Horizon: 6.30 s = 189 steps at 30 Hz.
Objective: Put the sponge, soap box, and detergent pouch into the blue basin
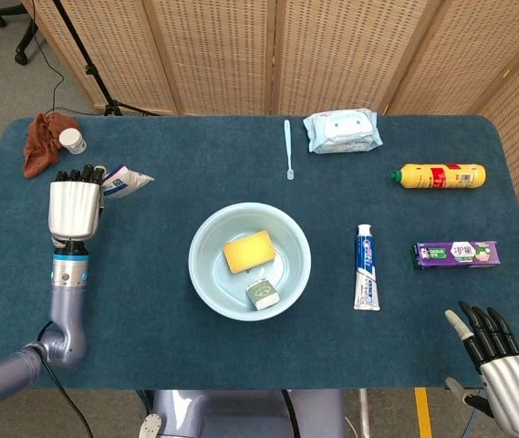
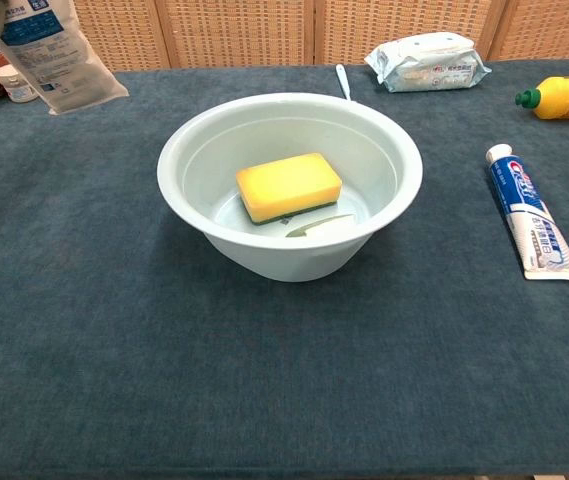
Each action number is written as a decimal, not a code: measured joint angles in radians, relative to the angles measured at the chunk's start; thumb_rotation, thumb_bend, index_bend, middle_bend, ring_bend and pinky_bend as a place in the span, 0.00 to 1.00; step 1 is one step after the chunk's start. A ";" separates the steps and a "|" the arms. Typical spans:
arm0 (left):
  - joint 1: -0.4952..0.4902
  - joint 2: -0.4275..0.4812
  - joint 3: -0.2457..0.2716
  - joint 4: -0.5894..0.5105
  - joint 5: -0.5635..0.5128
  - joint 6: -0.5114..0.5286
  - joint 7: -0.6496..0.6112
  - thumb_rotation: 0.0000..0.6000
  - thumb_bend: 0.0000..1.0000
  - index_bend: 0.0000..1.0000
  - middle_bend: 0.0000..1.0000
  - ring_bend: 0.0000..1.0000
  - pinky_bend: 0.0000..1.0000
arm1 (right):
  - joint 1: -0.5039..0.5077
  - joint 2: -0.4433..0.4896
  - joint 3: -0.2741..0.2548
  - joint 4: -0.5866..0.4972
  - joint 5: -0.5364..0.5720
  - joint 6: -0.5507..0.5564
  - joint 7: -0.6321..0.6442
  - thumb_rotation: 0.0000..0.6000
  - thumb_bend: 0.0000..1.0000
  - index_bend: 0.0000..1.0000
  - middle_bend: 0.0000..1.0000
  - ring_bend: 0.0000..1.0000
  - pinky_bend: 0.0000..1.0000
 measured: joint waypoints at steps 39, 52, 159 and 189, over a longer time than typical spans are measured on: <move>-0.162 -0.138 -0.085 -0.368 0.105 0.084 0.147 1.00 0.61 0.80 0.54 0.59 0.58 | -0.002 0.013 0.002 0.004 0.002 0.016 0.038 1.00 0.10 0.06 0.00 0.00 0.00; -0.194 -0.306 -0.036 -0.354 0.145 0.089 0.135 1.00 0.62 0.80 0.54 0.59 0.58 | -0.001 0.017 0.003 0.004 0.006 0.020 0.053 1.00 0.10 0.06 0.00 0.00 0.00; 0.539 0.368 0.382 -0.712 0.306 0.141 -0.087 1.00 0.21 0.00 0.00 0.00 0.00 | 0.008 -0.035 0.003 0.005 0.022 -0.047 -0.066 1.00 0.10 0.06 0.00 0.00 0.00; 0.580 0.349 0.351 -0.692 0.363 0.128 -0.133 1.00 0.21 0.00 0.00 0.00 0.00 | -0.001 -0.025 -0.008 0.002 0.000 -0.022 -0.049 1.00 0.10 0.06 0.00 0.00 0.00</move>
